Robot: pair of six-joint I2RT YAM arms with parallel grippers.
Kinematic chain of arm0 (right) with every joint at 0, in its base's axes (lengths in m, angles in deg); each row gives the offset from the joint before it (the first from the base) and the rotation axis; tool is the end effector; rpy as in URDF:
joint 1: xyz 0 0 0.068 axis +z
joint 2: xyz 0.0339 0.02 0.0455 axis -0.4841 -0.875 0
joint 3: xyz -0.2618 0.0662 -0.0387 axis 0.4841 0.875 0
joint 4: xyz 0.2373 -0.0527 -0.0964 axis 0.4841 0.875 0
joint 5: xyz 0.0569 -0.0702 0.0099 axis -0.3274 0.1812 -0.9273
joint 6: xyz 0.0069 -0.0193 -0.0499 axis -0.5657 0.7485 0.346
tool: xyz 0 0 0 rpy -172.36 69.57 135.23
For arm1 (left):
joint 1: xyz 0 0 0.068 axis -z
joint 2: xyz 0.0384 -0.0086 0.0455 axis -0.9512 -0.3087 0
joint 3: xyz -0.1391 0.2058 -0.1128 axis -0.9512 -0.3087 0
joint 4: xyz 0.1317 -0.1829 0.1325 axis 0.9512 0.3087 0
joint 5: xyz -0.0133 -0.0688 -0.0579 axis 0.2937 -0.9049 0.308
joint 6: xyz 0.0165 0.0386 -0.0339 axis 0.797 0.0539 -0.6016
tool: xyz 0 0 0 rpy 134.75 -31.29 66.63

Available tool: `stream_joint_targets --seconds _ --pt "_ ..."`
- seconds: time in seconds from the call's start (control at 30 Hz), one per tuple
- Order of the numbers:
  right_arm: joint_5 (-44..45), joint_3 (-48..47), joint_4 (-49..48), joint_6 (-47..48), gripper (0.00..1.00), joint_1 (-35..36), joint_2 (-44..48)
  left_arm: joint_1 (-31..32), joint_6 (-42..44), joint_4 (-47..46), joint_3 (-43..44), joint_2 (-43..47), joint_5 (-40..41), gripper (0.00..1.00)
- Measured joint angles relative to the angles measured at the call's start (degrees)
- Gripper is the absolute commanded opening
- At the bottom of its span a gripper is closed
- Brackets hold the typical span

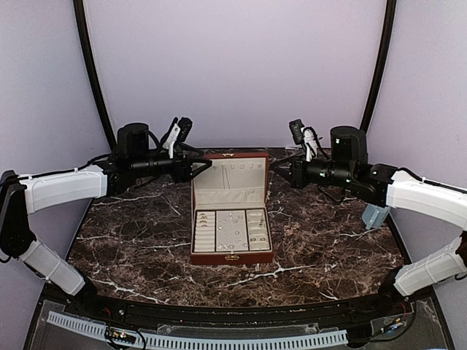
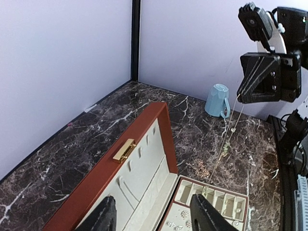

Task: Organize the mixed jewelry
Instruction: Pass from the left arm to the right, then adjust the compartment pouch in the jewelry box.

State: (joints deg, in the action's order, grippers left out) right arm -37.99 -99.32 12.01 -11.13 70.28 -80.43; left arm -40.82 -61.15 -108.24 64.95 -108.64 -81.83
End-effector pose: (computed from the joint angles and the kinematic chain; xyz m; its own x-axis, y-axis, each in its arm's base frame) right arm 0.2150 0.2018 0.3206 -0.4304 -0.0027 -0.9026 -0.7372 0.5781 0.3498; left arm 0.2811 -0.1917 0.3096 -0.0797 0.0847 -0.9932 0.8847 0.4651 -0.0313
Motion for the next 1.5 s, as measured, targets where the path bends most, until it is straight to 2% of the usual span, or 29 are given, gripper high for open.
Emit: stream_joint_targets --seconds 0.13,0.2,0.33,0.57,1.5 --pt "-0.37 0.11 -0.98 -0.02 0.00 0.00 0.00 1.31 7.58 0.98 0.00 -0.02 0.96 0.55" --pt "-0.61 0.17 -1.22 -0.04 0.00 0.00 0.00 2.60 11.37 1.66 0.00 -0.24 2.14 0.61" --pt "-1.33 0.35 -2.03 -0.24 0.00 0.00 0.00 4.76 17.35 1.25 -0.83 -1.20 4.83 0.66" --pt "-1.97 0.48 -2.89 -0.87 0.00 0.00 0.00 5.68 24.57 0.15 -1.73 -5.38 8.37 0.67" --pt "-4.39 0.72 -4.22 -1.05 0.00 0.00 -0.17 7.19 33.83 -9.51 -1.70 -11.17 19.10 0.72"
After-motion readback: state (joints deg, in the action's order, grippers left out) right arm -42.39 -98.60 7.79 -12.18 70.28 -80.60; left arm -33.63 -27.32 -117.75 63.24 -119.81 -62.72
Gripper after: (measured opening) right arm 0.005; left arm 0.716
